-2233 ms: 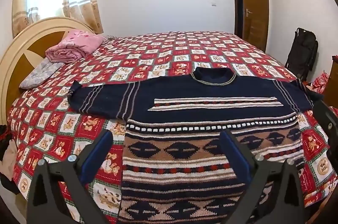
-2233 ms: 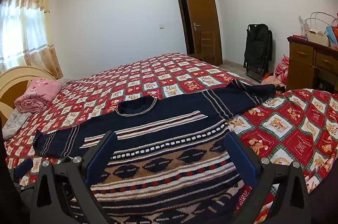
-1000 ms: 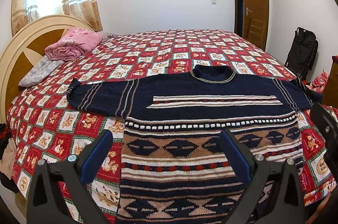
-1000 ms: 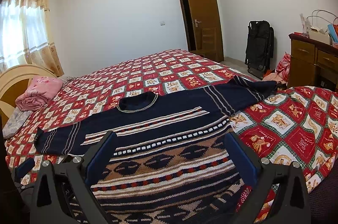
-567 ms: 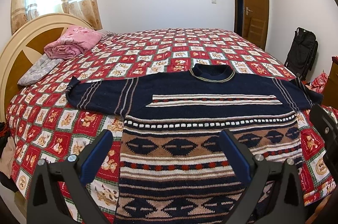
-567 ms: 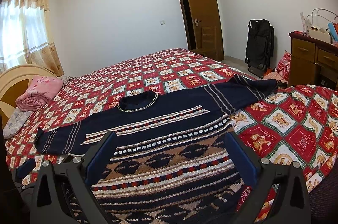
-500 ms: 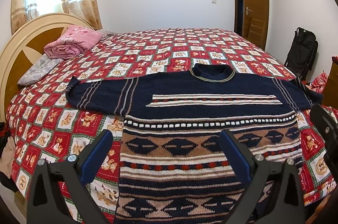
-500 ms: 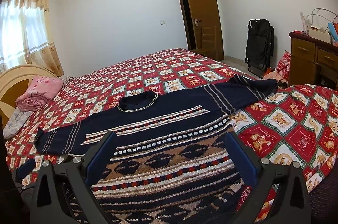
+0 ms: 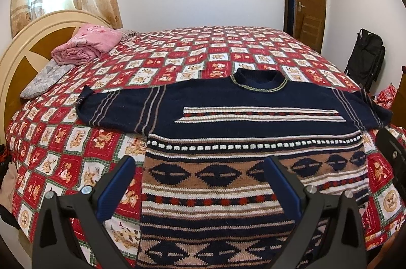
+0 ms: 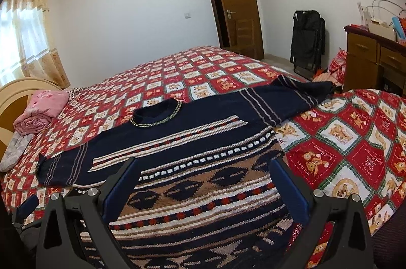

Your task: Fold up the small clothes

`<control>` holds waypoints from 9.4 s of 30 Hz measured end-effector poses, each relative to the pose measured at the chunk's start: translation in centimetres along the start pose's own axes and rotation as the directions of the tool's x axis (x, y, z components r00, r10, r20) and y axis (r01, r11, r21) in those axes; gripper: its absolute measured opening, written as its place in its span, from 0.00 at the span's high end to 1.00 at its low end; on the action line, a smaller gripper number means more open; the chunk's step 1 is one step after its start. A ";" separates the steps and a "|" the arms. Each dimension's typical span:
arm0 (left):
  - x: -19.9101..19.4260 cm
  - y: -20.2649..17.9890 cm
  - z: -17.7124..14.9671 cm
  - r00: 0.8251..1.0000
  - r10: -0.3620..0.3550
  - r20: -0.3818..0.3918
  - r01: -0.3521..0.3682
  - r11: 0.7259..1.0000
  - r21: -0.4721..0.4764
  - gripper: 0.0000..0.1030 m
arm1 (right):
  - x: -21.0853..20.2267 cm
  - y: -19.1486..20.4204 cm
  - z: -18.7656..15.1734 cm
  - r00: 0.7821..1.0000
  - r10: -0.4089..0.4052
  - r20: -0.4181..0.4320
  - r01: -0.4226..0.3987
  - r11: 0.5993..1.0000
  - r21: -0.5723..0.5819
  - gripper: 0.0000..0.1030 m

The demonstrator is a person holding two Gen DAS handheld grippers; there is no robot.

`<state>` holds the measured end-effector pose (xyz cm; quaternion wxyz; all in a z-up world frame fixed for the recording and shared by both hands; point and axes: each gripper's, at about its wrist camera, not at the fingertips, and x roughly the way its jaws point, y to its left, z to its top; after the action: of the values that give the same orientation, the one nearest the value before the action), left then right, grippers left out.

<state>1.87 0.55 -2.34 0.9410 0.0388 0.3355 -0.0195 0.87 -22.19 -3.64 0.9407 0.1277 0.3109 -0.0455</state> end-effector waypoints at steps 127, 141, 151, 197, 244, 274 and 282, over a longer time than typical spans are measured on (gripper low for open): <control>17.6 -0.1 3.1 0.871 -0.446 -0.207 0.368 0.870 -0.328 0.91 | 29.4 9.0 6.1 0.752 0.301 -0.587 -0.627 0.602 -0.495 0.90; 19.5 3.5 10.3 0.945 -0.326 -0.043 0.305 0.918 -0.254 0.92 | 31.4 11.6 10.1 0.858 0.389 -0.334 -0.483 0.832 -0.273 0.90; 20.0 3.3 9.3 0.950 -0.295 -0.103 0.273 0.944 -0.187 0.88 | 28.0 5.9 12.5 0.856 0.429 -0.288 -0.476 0.871 -0.118 0.82; 17.0 9.4 7.1 0.975 -0.174 -0.136 0.145 0.969 -0.200 0.28 | 19.3 -4.4 8.8 0.945 0.244 -0.216 -0.242 0.970 0.039 0.46; 21.5 34.1 11.6 0.997 0.011 -0.078 -0.053 0.826 -0.562 0.89 | 13.9 7.0 2.3 0.759 0.528 -0.380 -0.517 0.844 0.141 0.36; 11.3 -4.6 5.1 0.886 -0.454 -0.095 0.462 0.882 0.094 0.33 | 17.8 -6.1 7.1 0.824 0.501 -0.265 -0.412 0.850 0.327 0.36; 11.9 3.4 6.0 0.942 -0.333 -0.047 0.328 0.941 -0.086 0.29 | 27.5 -1.5 7.8 0.791 0.508 -0.341 -0.383 0.845 0.372 0.36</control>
<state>15.08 3.29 -5.04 0.9146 -0.0537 0.3660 -0.1633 27.23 -25.91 -14.32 0.8043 0.3383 0.4598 0.1649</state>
